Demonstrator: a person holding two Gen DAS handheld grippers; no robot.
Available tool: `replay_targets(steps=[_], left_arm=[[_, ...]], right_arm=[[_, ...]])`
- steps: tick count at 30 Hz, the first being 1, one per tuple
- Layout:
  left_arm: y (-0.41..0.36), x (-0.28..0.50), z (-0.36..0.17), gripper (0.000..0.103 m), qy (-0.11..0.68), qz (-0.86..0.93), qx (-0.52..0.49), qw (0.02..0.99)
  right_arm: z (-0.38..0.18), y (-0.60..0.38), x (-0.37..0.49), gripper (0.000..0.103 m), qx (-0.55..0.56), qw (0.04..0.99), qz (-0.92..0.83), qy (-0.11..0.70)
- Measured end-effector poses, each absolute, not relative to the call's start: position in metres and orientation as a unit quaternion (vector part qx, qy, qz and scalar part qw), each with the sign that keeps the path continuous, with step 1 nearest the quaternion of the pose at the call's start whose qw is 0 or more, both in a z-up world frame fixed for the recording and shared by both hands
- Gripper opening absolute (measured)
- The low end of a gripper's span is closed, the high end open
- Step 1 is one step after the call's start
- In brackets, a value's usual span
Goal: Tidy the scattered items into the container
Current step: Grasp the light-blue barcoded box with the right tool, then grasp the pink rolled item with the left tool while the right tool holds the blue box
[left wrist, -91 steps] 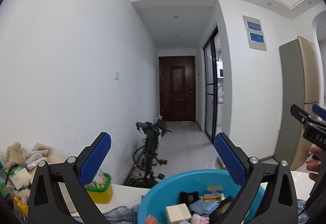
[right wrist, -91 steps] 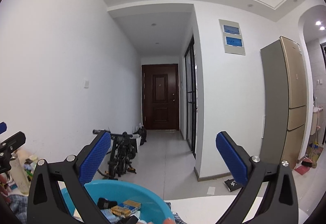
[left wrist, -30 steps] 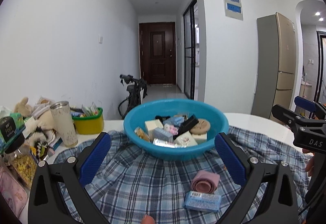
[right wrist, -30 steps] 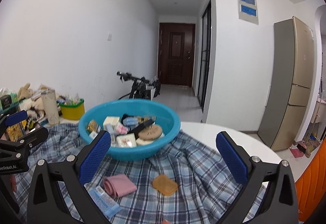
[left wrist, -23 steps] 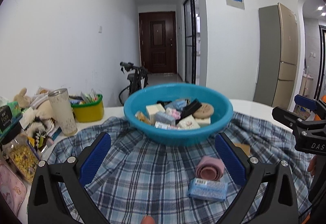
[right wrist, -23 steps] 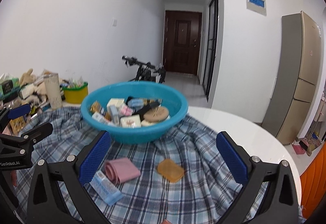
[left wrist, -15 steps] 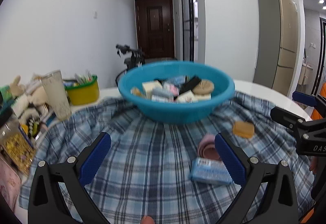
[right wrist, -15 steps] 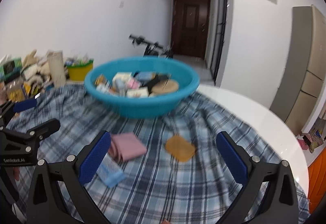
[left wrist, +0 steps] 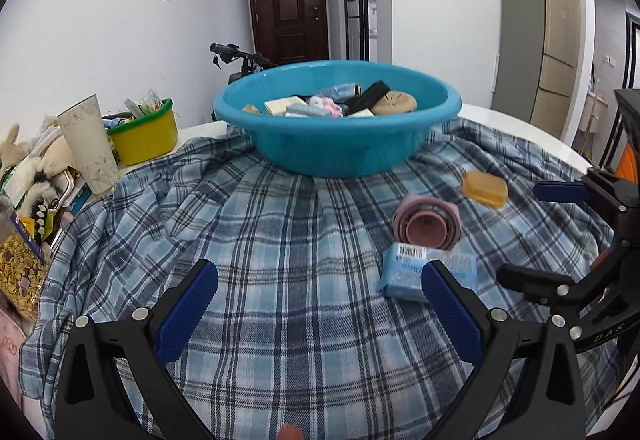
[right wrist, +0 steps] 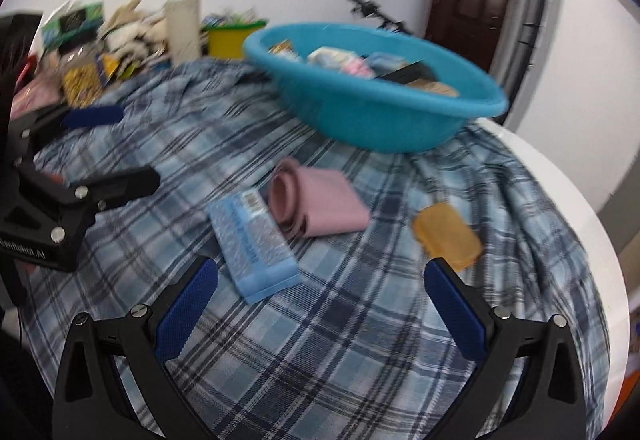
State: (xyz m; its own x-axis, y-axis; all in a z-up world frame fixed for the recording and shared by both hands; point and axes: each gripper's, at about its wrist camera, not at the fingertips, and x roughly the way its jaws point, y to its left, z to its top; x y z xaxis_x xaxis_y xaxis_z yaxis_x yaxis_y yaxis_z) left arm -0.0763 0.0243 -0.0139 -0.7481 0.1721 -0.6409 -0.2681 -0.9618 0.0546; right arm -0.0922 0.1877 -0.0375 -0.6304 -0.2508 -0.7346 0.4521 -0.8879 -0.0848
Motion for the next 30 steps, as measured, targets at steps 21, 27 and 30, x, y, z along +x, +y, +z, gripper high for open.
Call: replay_targets(steps=[21,27,30], left_arm=[[0.030,-0.082,-0.028,0.103,0.085,0.921,-0.360,0.126],[0.030,-0.086,-0.030,0.103,0.087,0.918,-0.364,0.128],[0.033,-0.088,-0.031,0.103,0.091,0.916,-0.367,0.134]], right_arm=[[-0.071,0.175,-0.125,0.081,0.443,0.297,-0.837,0.122],[-0.068,0.173,-0.119,0.045,0.430,0.313,-0.835,0.141],[-0.065,0.175,-0.114,0.042,0.431,0.316,-0.834,0.140]])
